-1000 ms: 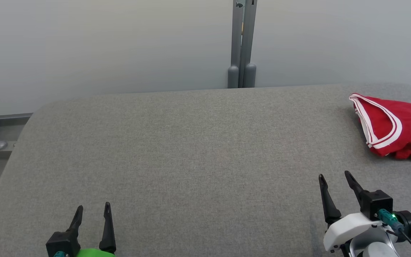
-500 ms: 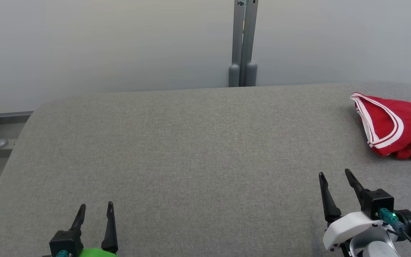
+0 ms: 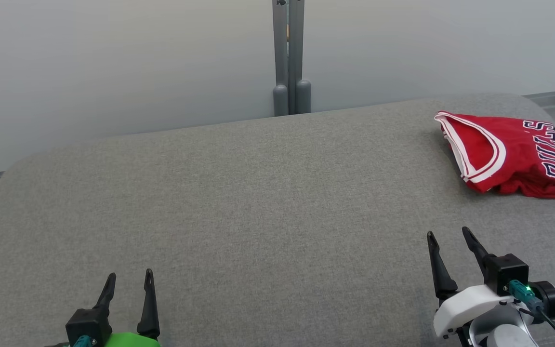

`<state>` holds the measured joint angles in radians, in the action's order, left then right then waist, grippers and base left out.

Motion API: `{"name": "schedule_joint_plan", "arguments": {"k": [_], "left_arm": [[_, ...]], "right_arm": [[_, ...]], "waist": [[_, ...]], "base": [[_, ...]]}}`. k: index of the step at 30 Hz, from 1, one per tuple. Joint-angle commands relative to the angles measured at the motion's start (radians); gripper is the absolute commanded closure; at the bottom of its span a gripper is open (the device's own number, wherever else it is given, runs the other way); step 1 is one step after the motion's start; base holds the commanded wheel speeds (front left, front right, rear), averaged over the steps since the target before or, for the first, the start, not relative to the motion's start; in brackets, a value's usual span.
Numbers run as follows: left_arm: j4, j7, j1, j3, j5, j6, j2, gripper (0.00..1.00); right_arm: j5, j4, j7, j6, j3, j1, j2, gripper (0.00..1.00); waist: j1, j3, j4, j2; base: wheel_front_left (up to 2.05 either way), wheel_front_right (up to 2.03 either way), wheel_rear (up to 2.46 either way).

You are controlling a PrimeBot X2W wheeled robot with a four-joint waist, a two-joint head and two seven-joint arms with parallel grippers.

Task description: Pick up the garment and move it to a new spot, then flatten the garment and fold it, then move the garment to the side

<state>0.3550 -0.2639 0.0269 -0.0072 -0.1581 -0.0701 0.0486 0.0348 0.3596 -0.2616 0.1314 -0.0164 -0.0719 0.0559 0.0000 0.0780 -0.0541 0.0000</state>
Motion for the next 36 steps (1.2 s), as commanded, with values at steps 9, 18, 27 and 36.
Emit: {"name": "schedule_joint_plan", "arguments": {"k": [9, 18, 27, 36], "left_arm": [[-0.002, 0.001, -0.012, -0.001, -0.003, 0.009, 0.004, 0.00], [0.003, 0.001, -0.011, 0.000, -0.009, 0.001, 0.004, 0.00], [-0.004, 0.001, -0.008, -0.006, -0.011, -0.003, 0.004, 0.00], [-0.007, 0.001, -0.007, -0.009, -0.013, -0.002, 0.004, 0.00]], "right_arm": [[0.025, -0.001, -0.004, -0.002, 0.032, 0.011, 0.020, 0.00], [0.016, 0.006, -0.004, -0.002, 0.023, 0.011, 0.021, 0.00], [0.005, 0.008, -0.004, -0.002, 0.016, 0.015, 0.019, 0.00], [0.004, 0.012, -0.004, -0.002, 0.018, 0.014, 0.018, 0.00]], "waist": [[0.0000, -0.007, -0.015, 0.0000], [0.0000, -0.005, -0.023, 0.0000], [0.0000, -0.007, -0.026, 0.0000], [0.0000, -0.008, -0.025, 0.0000]], "base": [[0.00, 0.00, 0.00], [0.00, 0.00, 0.00], [0.00, 0.00, 0.00], [0.00, 0.00, 0.00]]}}
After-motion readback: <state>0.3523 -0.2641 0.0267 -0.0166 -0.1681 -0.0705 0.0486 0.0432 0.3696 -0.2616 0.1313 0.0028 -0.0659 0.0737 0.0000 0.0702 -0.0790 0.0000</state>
